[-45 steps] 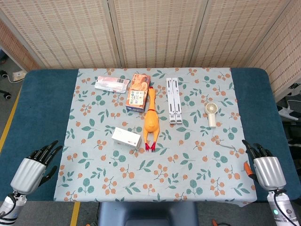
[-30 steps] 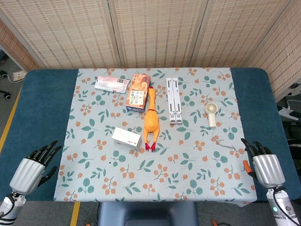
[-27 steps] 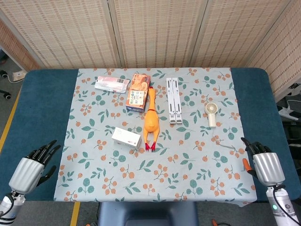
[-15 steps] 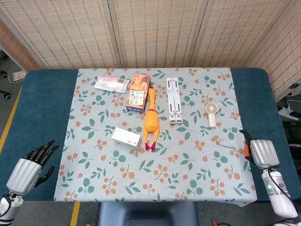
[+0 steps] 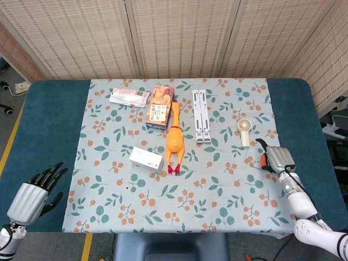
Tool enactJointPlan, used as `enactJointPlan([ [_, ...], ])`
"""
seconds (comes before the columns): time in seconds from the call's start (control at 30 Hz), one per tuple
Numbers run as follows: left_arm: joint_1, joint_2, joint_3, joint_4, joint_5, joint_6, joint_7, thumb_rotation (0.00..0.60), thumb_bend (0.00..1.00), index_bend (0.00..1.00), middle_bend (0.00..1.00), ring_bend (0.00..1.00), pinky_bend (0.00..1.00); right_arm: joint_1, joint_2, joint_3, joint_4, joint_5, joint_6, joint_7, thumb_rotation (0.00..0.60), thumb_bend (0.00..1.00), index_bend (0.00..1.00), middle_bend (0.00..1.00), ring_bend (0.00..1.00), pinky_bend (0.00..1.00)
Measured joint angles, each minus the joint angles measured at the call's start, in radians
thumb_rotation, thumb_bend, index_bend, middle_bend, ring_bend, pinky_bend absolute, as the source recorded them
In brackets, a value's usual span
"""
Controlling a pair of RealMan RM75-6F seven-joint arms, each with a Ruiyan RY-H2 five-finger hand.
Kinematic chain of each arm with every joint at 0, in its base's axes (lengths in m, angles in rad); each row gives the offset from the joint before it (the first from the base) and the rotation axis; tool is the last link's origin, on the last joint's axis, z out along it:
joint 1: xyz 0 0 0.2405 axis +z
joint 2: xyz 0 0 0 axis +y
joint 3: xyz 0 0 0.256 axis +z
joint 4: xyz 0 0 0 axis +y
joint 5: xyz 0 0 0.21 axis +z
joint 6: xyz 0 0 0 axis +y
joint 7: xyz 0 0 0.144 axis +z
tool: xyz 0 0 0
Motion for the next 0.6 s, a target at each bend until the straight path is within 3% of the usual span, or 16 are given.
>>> enactJointPlan([
  [0.27, 0.002, 0.006, 0.001, -0.002, 0.001, 0.007, -0.015, 0.6, 0.38, 0.12, 0.06, 0.21, 0.45, 0.068, -0.073, -0.002, 0.083, 0.103, -0.021, -0.029, 0.6, 0.72, 0.1, 0.74, 0.59, 0.69],
  [0.6, 0.007, 0.004, 0.003, 0.009, 0.012, 0.025, -0.022, 0.6, 0.38, 0.12, 0.06, 0.21, 0.45, 0.113, -0.135, -0.008, 0.166, 0.142, -0.031, -0.016, 0.6, 0.72, 0.1, 0.74, 0.59, 0.69],
])
